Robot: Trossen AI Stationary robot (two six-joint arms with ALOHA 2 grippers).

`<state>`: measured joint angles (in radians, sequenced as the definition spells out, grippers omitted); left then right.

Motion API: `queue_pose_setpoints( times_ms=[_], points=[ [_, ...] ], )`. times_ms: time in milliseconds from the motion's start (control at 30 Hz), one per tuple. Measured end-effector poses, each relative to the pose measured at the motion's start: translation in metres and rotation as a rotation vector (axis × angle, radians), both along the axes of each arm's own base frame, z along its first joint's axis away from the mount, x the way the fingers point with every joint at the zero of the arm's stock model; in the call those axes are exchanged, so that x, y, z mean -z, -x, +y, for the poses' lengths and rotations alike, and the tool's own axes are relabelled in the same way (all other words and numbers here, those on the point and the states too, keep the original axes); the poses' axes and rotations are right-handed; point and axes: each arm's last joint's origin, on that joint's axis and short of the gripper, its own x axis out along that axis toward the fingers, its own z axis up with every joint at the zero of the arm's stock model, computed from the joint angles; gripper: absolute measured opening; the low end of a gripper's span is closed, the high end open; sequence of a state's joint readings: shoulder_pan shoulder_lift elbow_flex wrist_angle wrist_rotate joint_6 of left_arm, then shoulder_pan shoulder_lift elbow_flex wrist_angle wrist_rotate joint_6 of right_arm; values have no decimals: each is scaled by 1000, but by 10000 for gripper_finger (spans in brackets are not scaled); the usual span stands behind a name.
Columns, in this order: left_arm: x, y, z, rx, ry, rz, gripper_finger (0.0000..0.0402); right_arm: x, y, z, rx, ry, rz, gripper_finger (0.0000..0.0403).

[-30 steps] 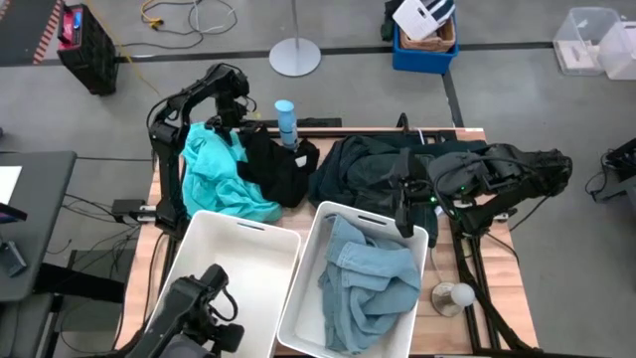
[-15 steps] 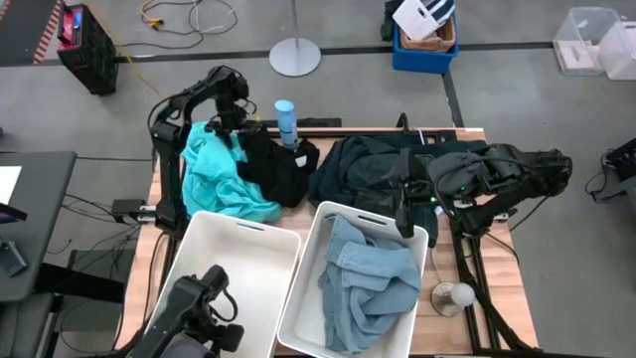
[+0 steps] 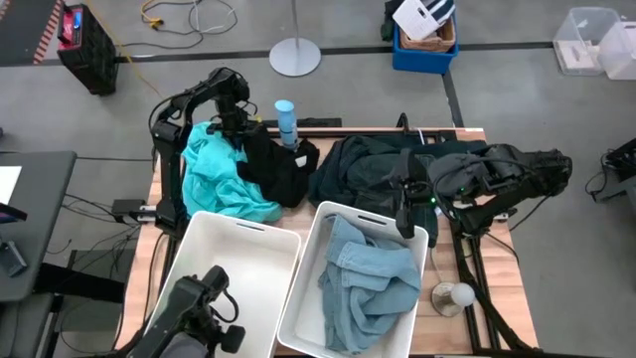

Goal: Sort clothes
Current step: Put the light blue shorts into the right white bin

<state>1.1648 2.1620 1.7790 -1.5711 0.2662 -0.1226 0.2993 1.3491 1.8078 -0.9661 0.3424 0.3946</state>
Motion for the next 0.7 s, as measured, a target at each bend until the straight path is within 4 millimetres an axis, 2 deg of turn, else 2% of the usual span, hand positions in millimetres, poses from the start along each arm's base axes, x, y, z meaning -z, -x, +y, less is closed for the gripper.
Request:
queue_pose_setpoints(
  times_ms=[133,233,500,700],
  points=[
    [-2,0,-1,7,1,-29,2,0,0,0,0,0,-1,219],
    [-13,0,-2,9,-28,-46,1,0,0,0,0,0,-2,219],
    [-63,3,-9,20,-184,-99,1,0,0,0,-2,3,-2,219],
    [-115,11,-29,26,-334,-158,1,0,0,0,-2,2,-2,219]
  ],
)
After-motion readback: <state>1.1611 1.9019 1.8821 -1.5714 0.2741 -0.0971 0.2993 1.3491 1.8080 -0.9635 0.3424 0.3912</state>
